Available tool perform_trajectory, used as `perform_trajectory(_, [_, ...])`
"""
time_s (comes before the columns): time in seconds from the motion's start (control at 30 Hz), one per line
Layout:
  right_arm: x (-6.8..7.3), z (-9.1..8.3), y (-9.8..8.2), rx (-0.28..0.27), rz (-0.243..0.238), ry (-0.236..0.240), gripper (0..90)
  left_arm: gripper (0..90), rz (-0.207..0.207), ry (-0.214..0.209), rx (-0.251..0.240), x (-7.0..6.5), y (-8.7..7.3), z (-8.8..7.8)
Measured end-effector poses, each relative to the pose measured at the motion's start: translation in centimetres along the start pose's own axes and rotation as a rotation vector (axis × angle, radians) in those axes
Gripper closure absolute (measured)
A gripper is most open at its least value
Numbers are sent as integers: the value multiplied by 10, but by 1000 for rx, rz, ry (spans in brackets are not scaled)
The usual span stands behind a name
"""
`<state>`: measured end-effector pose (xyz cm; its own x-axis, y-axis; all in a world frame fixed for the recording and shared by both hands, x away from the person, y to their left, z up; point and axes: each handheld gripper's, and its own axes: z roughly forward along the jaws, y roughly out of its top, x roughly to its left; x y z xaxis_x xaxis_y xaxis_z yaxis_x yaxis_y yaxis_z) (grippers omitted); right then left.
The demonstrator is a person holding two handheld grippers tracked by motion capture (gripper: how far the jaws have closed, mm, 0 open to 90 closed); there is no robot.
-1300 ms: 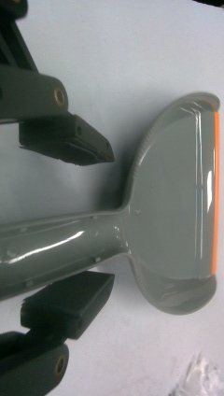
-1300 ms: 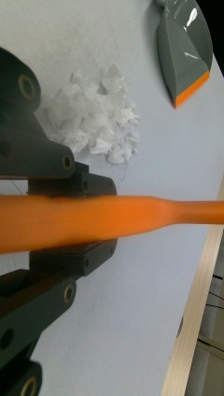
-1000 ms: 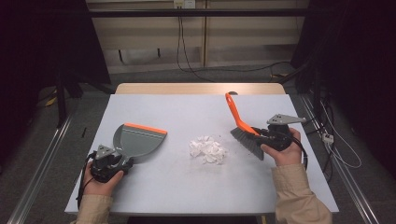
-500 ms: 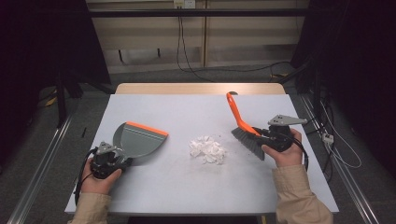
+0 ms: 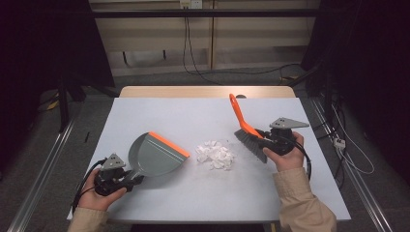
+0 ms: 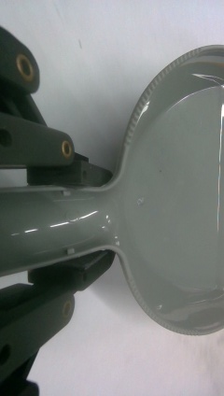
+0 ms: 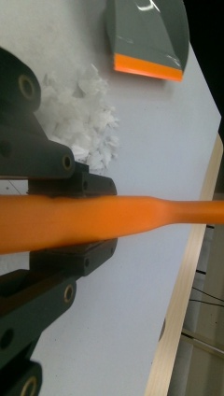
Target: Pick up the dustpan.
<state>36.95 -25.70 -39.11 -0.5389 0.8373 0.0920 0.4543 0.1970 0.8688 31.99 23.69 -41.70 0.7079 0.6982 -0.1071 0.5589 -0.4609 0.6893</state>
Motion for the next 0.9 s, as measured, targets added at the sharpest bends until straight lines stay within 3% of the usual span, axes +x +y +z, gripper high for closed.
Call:
perform_trajectory(0.1, [1,3,1,-6,1,-7,714,629,17,-35,-5,-6,0,0])
perform_trajectory(0.23, [1,10,1,0,-9,-10,714,628,70,-52,14,-14,2,2])
perform_trajectory(0.43, [2,18,1,6,-15,-29,714,628,111,-79,37,-24,5,8])
perform_trajectory(0.9, [16,40,0,6,-51,-51,713,628,164,-153,86,-37,8,21])
